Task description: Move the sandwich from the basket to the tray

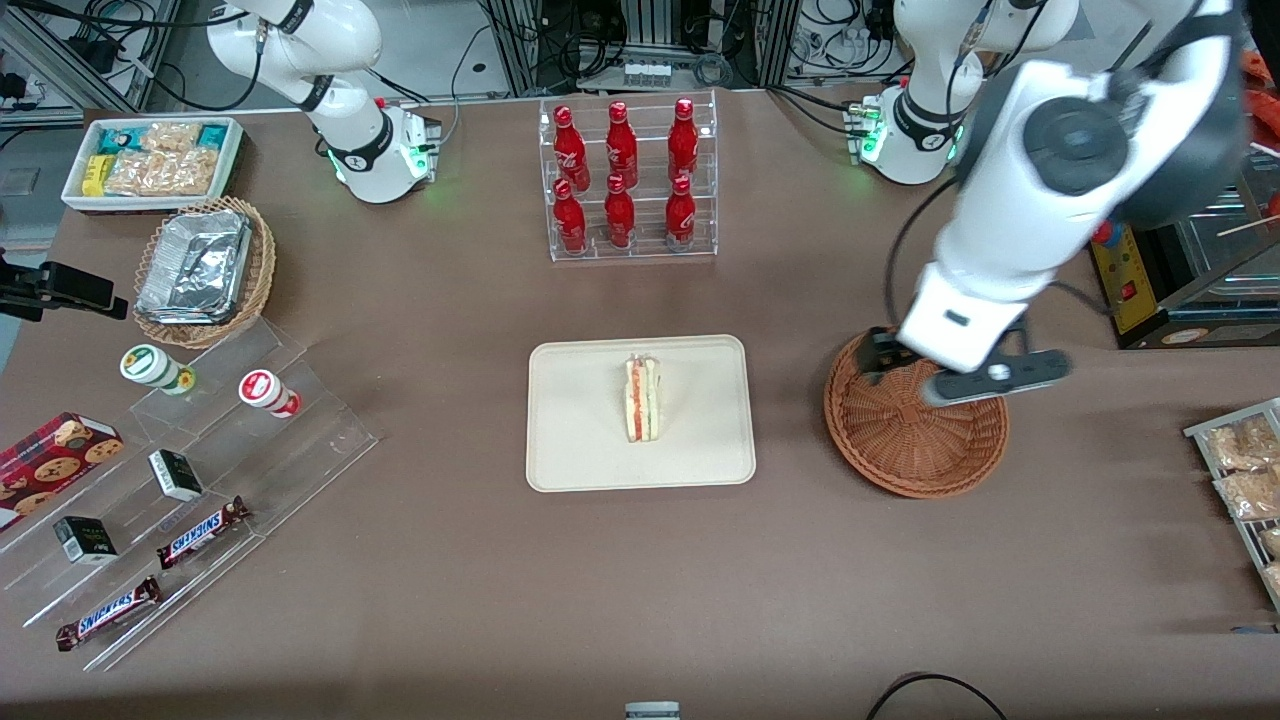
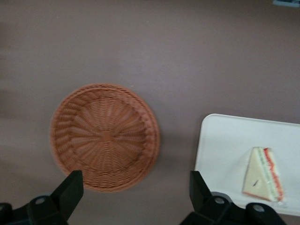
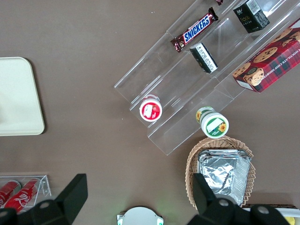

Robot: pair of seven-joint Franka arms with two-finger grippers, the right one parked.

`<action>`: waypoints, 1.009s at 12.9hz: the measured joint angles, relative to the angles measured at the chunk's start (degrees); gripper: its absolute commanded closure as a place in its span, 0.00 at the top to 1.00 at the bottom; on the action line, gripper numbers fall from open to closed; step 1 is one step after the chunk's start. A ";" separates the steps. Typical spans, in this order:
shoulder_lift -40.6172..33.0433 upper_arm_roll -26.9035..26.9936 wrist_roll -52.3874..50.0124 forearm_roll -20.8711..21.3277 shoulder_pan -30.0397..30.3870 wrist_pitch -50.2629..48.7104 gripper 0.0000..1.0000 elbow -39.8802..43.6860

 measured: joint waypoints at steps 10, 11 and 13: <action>-8.12 3.01 25.09 -2.91 11.42 -10.98 1.00 -0.15; -8.51 5.04 25.58 -2.93 10.19 -11.03 1.00 -0.16; -9.49 9.29 26.71 -2.95 7.09 -11.64 1.00 -0.17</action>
